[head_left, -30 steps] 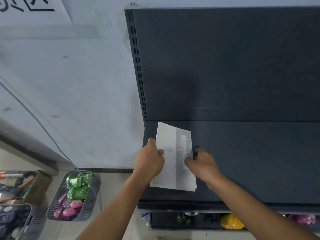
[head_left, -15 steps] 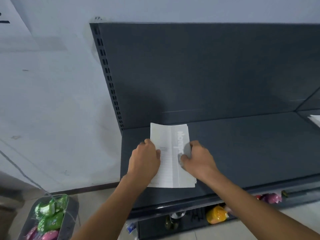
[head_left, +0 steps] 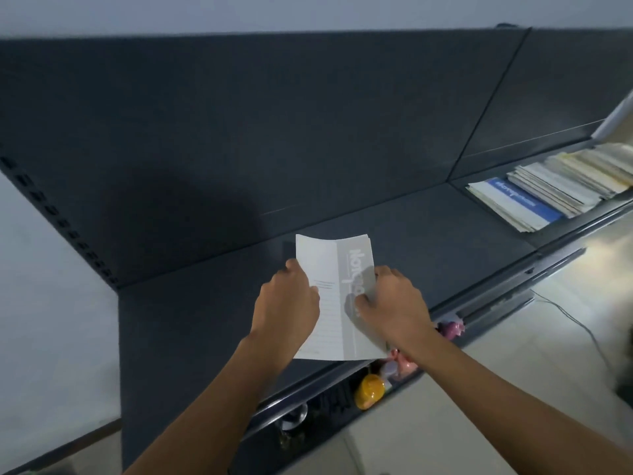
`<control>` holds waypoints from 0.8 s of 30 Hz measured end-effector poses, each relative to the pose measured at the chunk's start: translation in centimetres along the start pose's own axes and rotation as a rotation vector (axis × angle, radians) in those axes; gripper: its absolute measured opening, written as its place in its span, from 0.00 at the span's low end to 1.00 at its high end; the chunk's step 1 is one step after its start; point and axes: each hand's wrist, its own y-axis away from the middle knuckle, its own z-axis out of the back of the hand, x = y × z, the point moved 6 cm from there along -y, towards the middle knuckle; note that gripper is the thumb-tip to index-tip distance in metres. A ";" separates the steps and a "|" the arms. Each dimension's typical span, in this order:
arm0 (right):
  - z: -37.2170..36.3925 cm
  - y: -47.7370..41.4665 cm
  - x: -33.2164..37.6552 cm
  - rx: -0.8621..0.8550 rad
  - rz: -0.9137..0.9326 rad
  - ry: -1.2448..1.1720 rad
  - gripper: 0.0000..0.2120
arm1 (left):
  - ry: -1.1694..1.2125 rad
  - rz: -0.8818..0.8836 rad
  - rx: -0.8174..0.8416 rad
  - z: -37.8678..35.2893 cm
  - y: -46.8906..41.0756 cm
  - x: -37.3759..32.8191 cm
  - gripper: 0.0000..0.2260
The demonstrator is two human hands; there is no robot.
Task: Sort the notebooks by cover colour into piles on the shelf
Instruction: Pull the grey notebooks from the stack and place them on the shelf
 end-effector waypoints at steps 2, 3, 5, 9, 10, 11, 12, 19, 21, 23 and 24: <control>1.3 -0.4 -2.5 -0.024 -0.005 0.003 0.13 | -0.011 -0.023 0.022 -1.3 -0.7 -2.8 0.10; 2.1 -0.7 -4.0 -0.036 -0.011 0.003 0.13 | -0.021 -0.034 0.034 -2.0 -1.1 -4.4 0.10; 3.9 -1.3 -7.2 -0.051 -0.034 -0.004 0.15 | -0.036 -0.056 0.057 -3.4 -1.8 -8.0 0.11; 7.6 -2.7 -14.7 -0.098 -0.066 -0.014 0.15 | -0.052 -0.116 0.088 -6.7 -3.1 -16.2 0.13; 8.5 -3.0 -16.8 -0.109 -0.078 -0.018 0.15 | -0.062 -0.134 0.097 -7.7 -3.4 -18.3 0.13; 9.3 -3.2 -18.9 -0.117 -0.094 -0.028 0.15 | -0.068 -0.148 0.109 -8.8 -3.6 -20.4 0.13; 10.1 -3.4 -21.0 -0.124 -0.112 -0.041 0.15 | -0.068 -0.159 0.120 -9.9 -3.8 -22.3 0.14; 14.7 -4.6 -34.3 -0.178 -0.184 -0.100 0.13 | -0.101 -0.241 0.148 -17.1 -4.9 -34.5 0.14; 15.8 -4.5 -37.4 -0.197 -0.210 -0.102 0.13 | -0.097 -0.255 0.170 -18.5 -4.8 -37.5 0.15; 16.8 -4.7 -40.3 -0.212 -0.245 -0.108 0.13 | -0.096 -0.278 0.186 -19.6 -5.0 -40.3 0.15; 17.4 -4.8 -41.5 -0.221 -0.263 -0.112 0.13 | -0.095 -0.293 0.189 -20.1 -5.2 -41.7 0.15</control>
